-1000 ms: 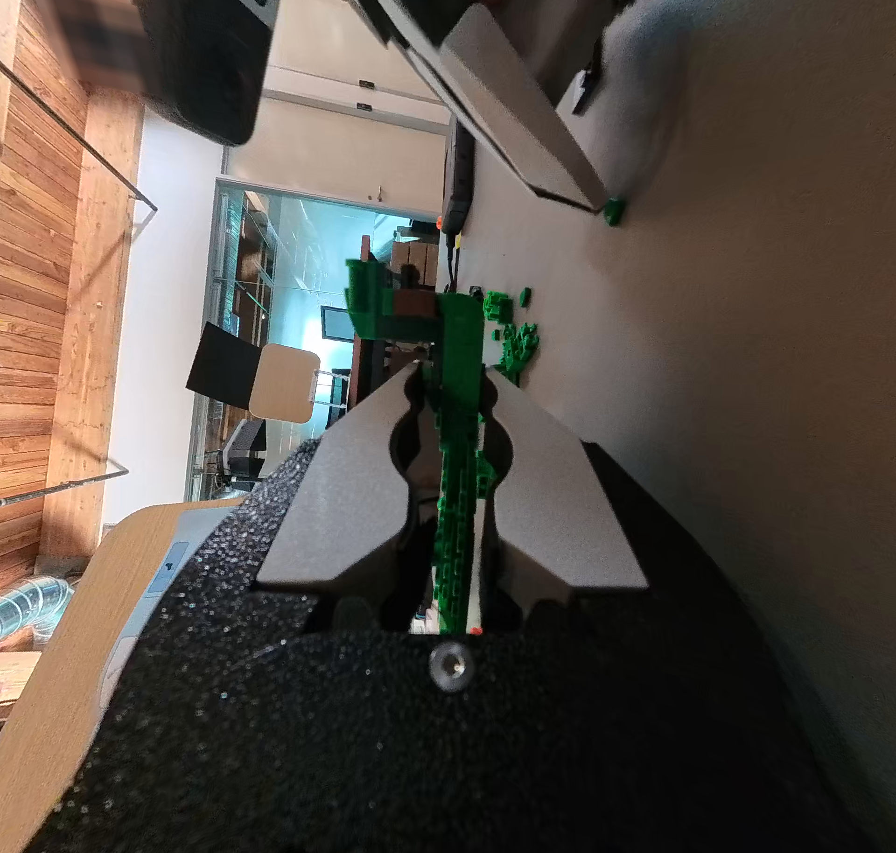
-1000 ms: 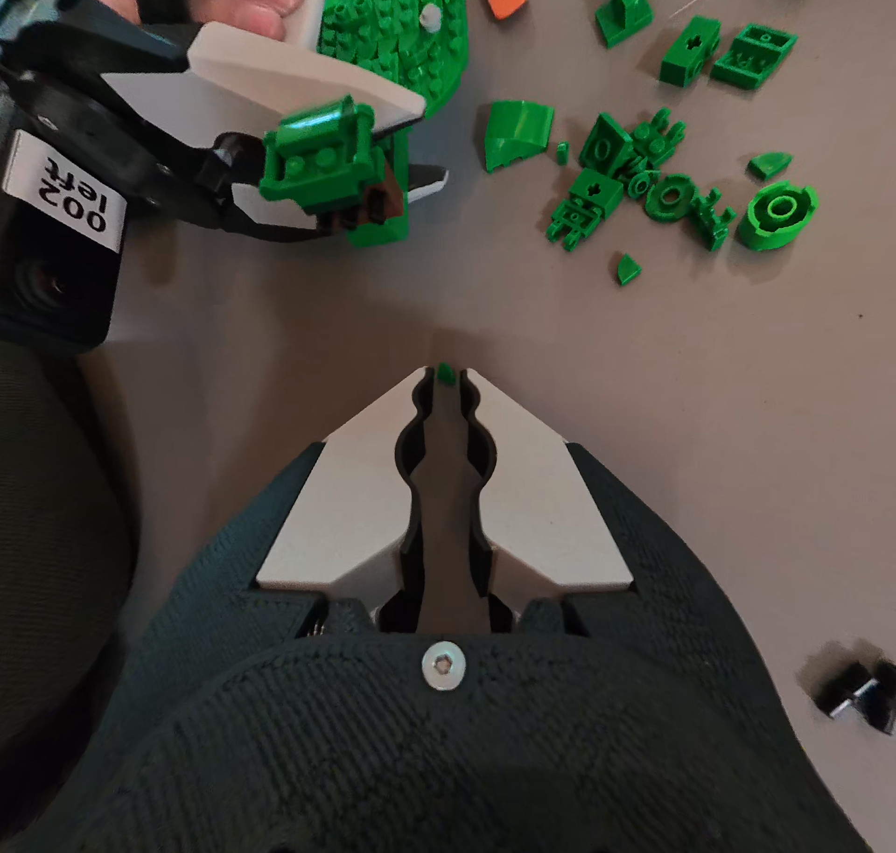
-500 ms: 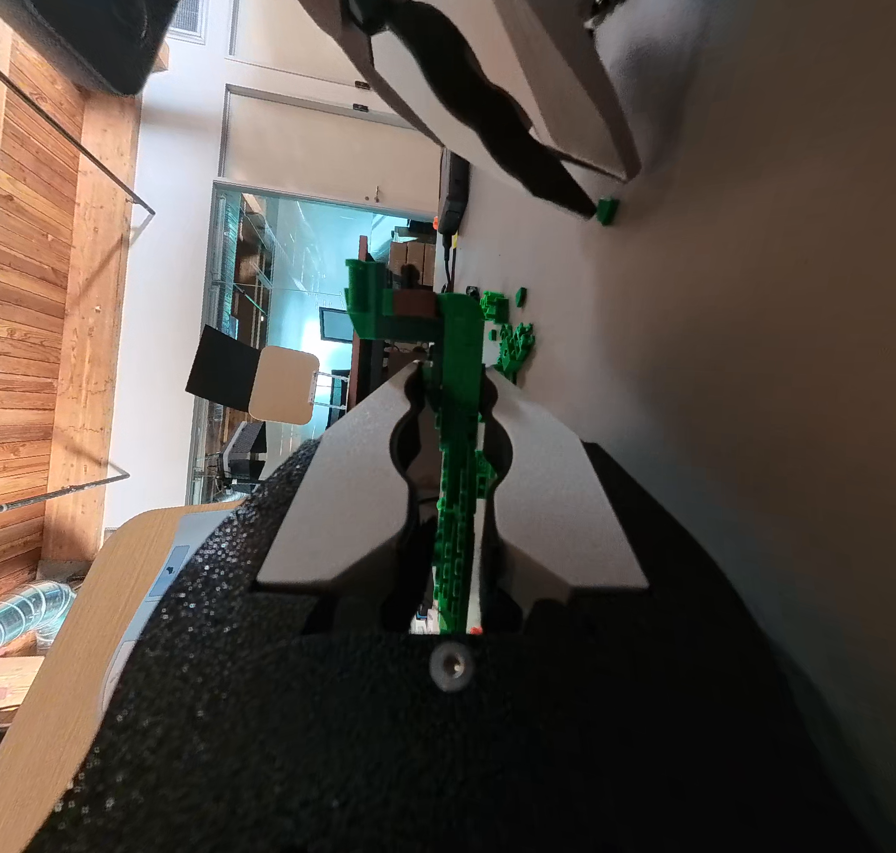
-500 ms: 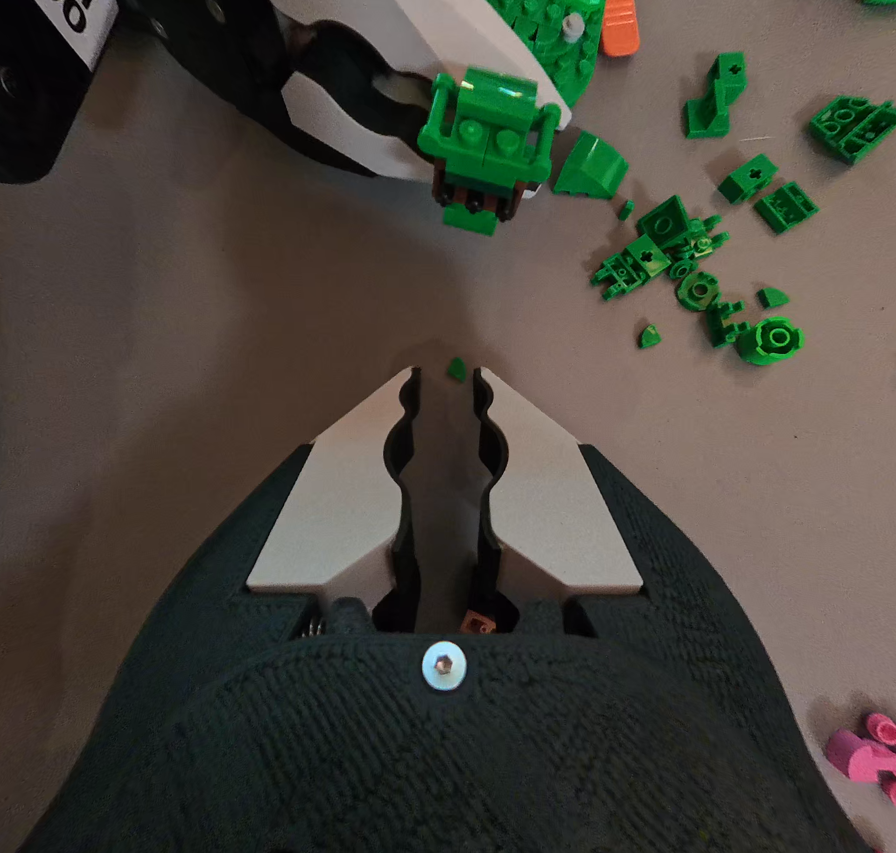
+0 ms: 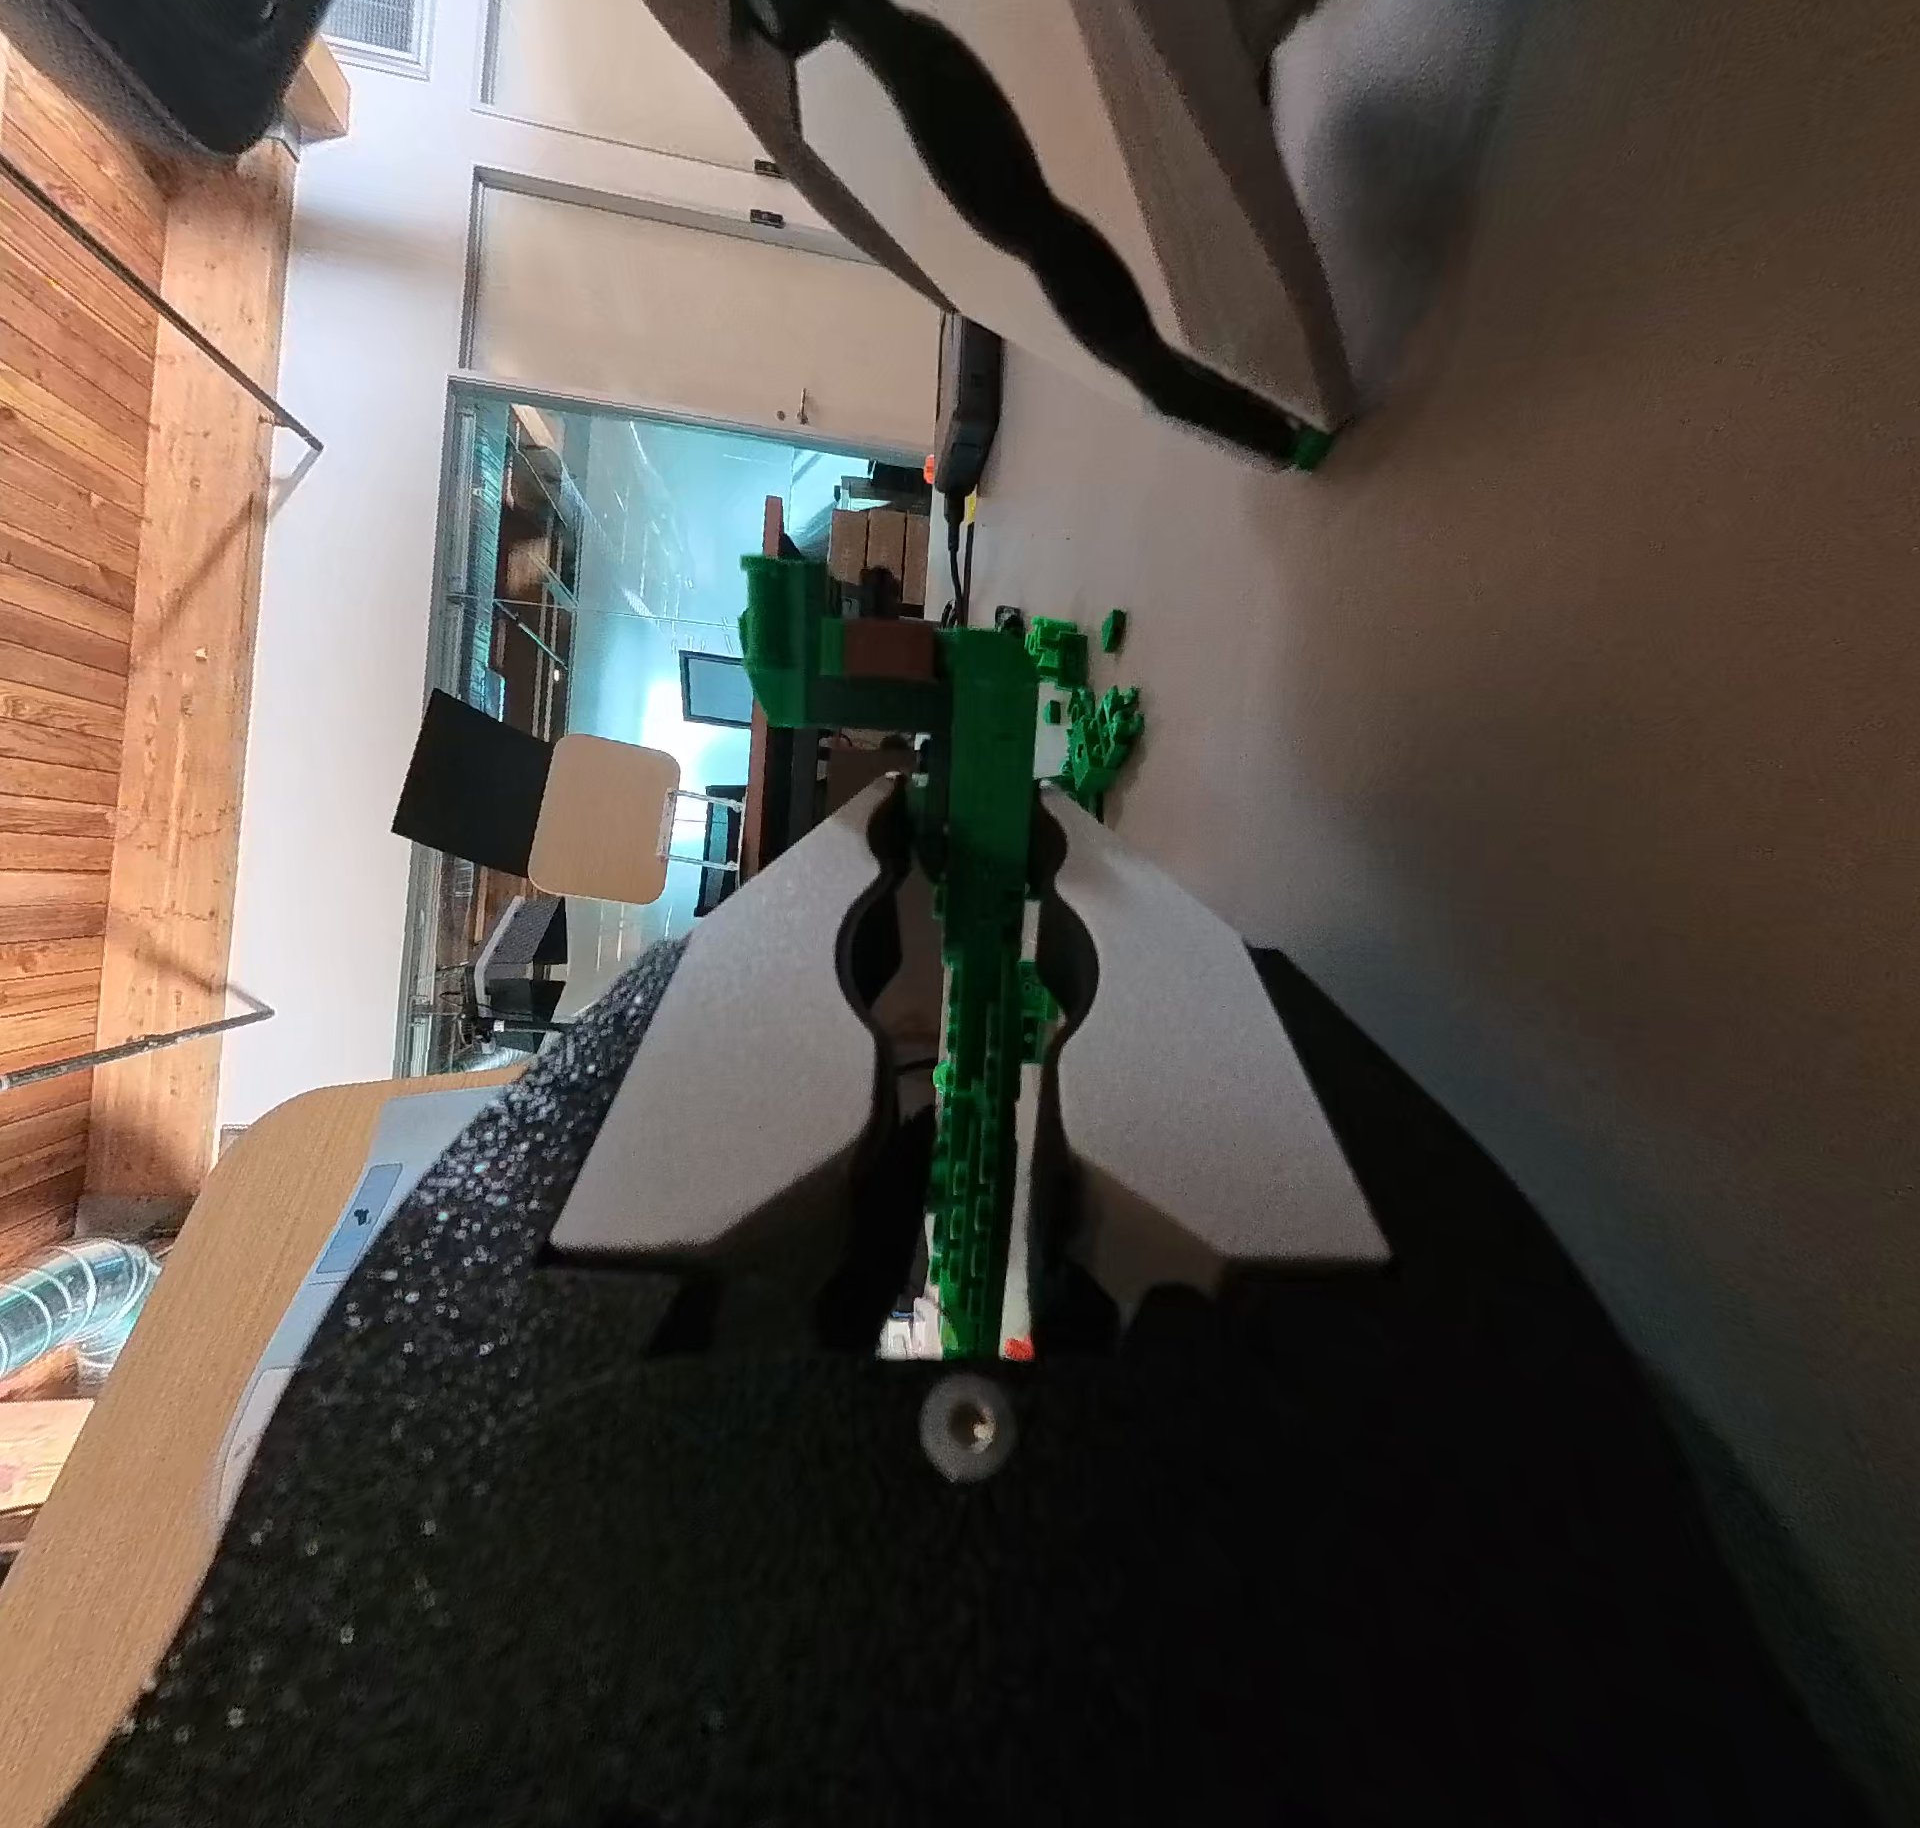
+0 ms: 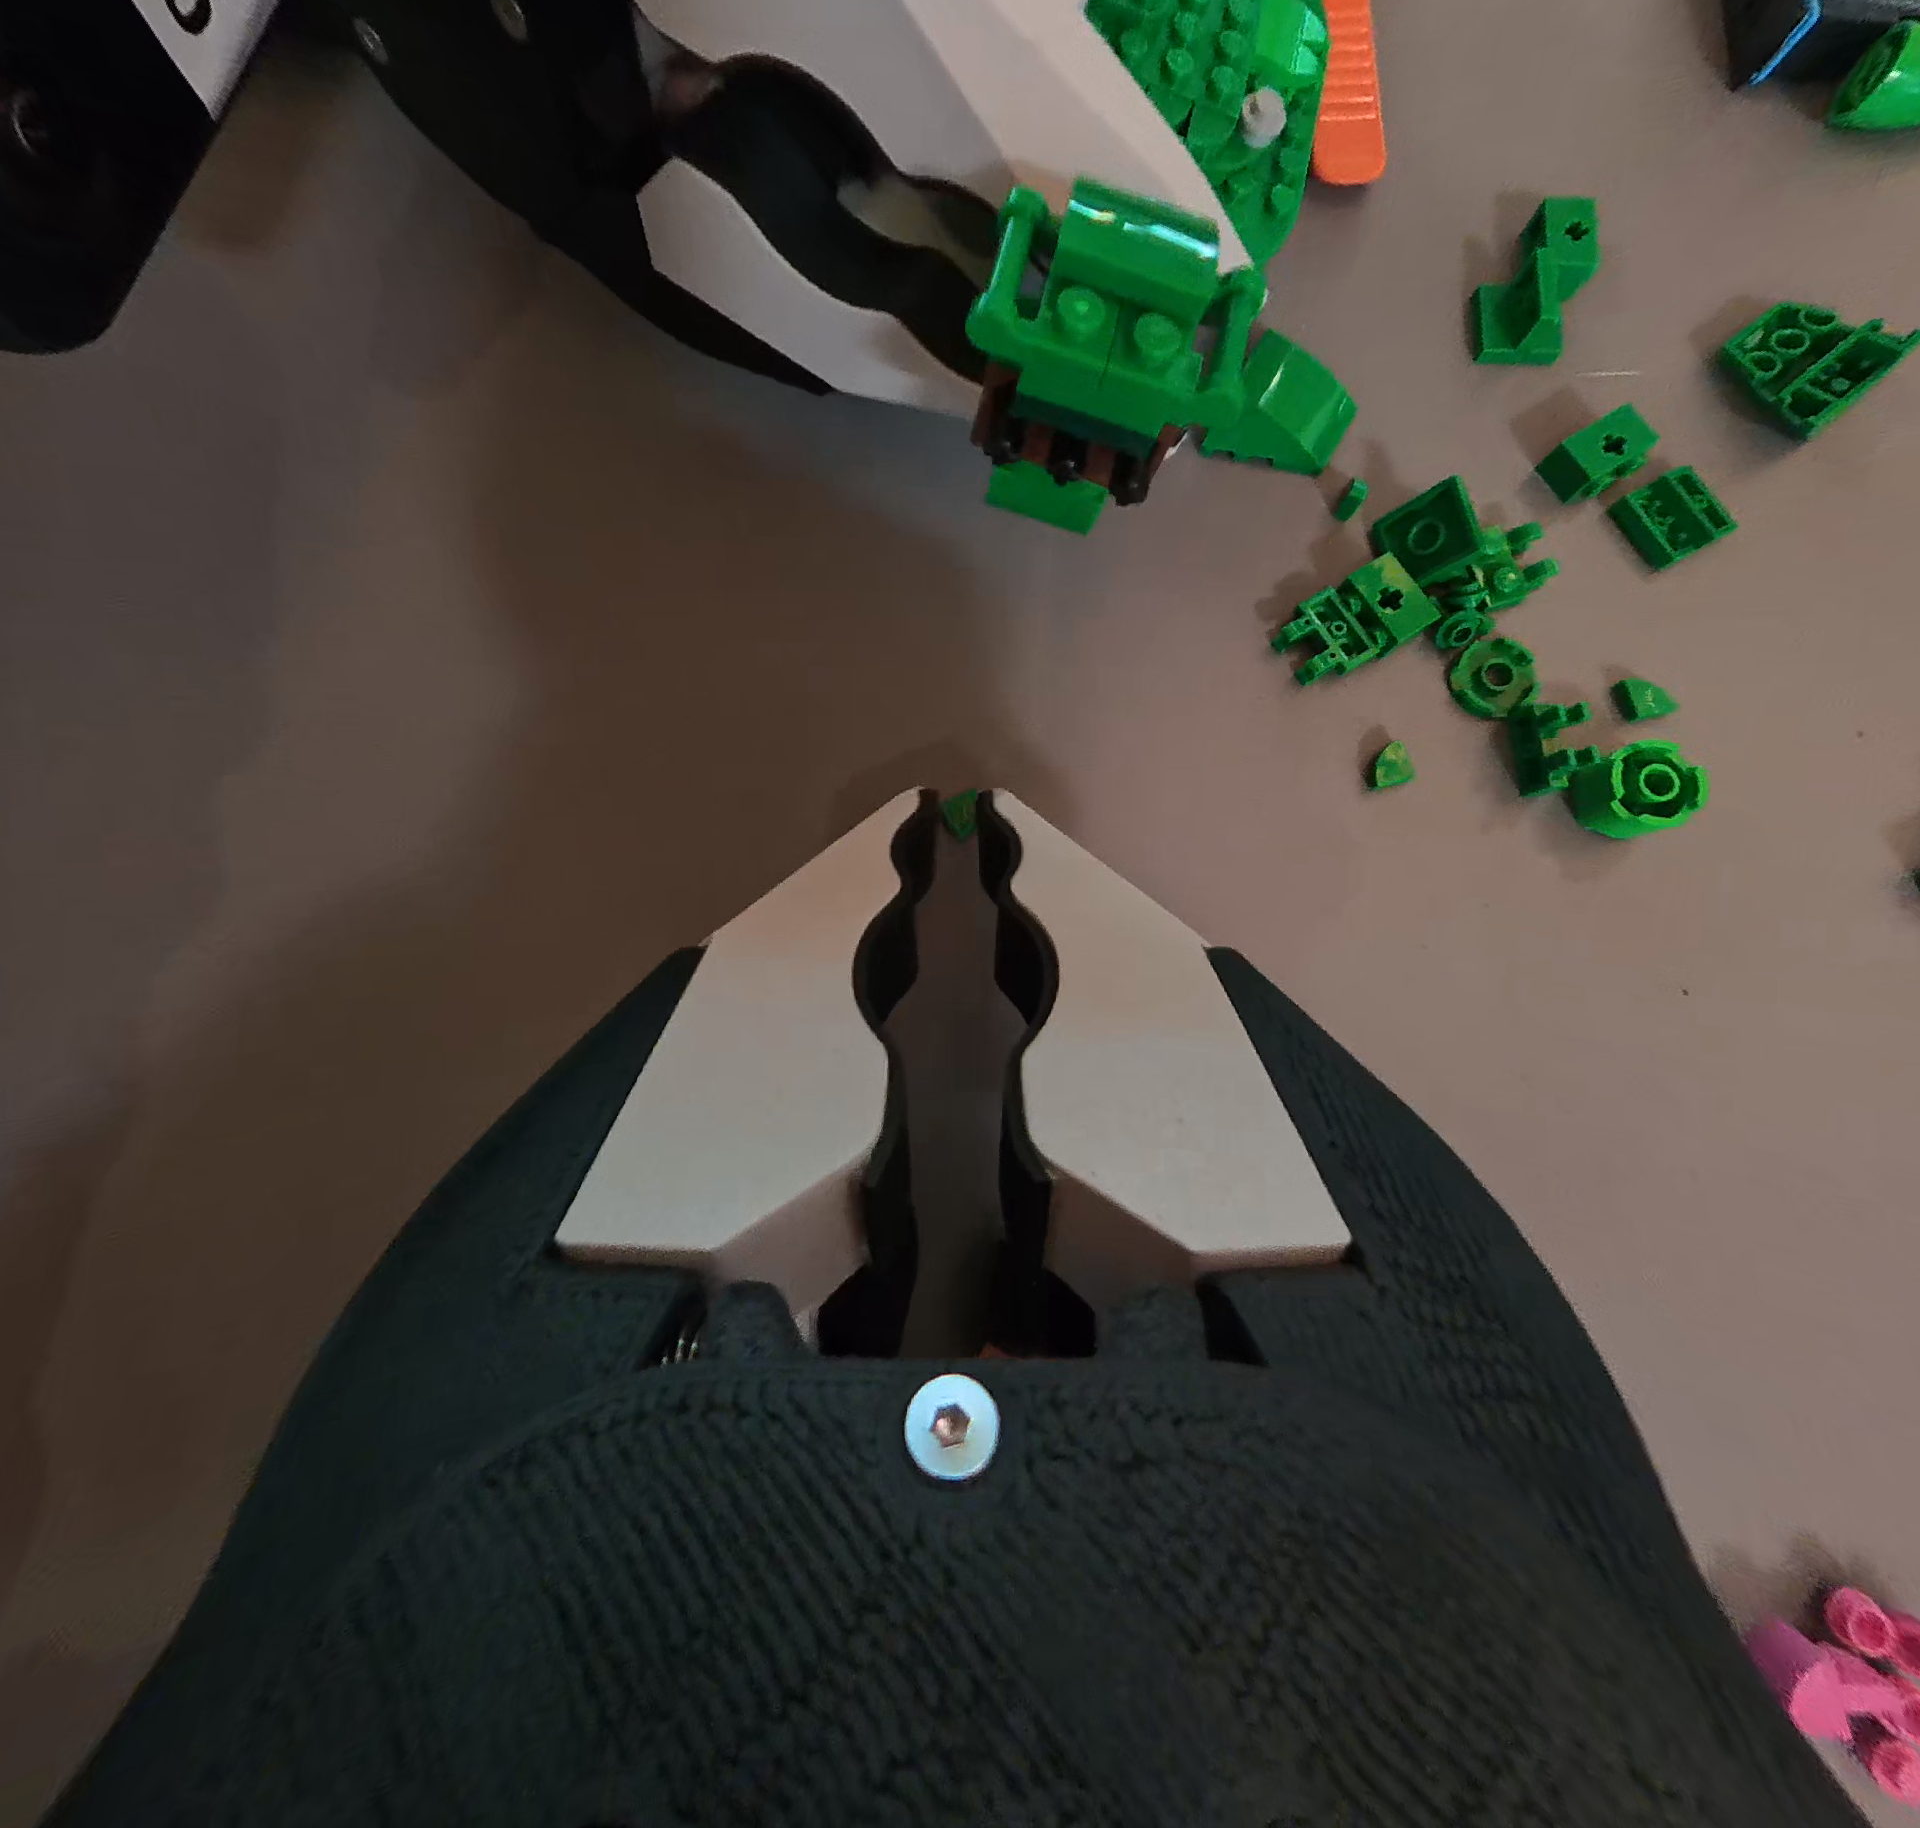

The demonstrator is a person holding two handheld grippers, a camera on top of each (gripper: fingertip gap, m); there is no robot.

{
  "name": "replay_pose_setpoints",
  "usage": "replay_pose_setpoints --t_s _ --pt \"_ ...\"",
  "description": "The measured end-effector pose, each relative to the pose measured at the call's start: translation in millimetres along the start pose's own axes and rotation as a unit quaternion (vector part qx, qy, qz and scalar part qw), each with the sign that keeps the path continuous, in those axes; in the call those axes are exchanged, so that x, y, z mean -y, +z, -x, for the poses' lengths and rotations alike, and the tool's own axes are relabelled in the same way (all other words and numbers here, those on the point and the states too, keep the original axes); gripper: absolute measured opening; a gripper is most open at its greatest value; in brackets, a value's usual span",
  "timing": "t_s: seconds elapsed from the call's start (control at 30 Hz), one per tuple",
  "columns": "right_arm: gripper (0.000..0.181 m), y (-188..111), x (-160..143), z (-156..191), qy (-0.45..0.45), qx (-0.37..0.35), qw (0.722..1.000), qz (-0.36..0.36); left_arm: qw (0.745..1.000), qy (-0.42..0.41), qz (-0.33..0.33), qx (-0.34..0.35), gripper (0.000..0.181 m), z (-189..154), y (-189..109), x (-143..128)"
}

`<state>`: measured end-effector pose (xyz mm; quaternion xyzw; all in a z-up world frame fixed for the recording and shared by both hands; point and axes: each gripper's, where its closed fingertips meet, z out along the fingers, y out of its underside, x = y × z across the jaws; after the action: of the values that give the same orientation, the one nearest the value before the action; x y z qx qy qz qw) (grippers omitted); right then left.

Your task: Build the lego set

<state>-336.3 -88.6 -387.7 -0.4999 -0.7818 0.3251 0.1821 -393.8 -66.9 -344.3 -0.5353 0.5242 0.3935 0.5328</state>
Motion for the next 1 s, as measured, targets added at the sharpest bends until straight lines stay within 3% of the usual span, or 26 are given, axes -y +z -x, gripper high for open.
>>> replay_pose_setpoints --t_s 0.03,0.23,0.43,0.57,1.0 --pt "0.006 0 0 0 0.002 0.0 1.0 -0.001 1.0 0.0 0.003 0.001 0.019 1 0 -1" --pt "0.005 -7 11 -2 0.036 -0.003 0.999 -0.019 0.999 -0.013 0.031 0.019 0.018 8 1 -7" --pt "0.005 -50 70 -27 0.058 -0.118 0.988 -0.086 0.995 -0.046 0.073 0.047 0.019 20 3 -14" --pt "0.005 -57 99 -31 0.048 -0.137 0.984 -0.099 0.993 -0.049 0.093 0.05 0.018 21 2 -20" --pt "0.005 -51 105 -36 0.043 -0.142 0.986 -0.073 0.994 -0.029 0.093 0.058 0.018 23 2 -19"
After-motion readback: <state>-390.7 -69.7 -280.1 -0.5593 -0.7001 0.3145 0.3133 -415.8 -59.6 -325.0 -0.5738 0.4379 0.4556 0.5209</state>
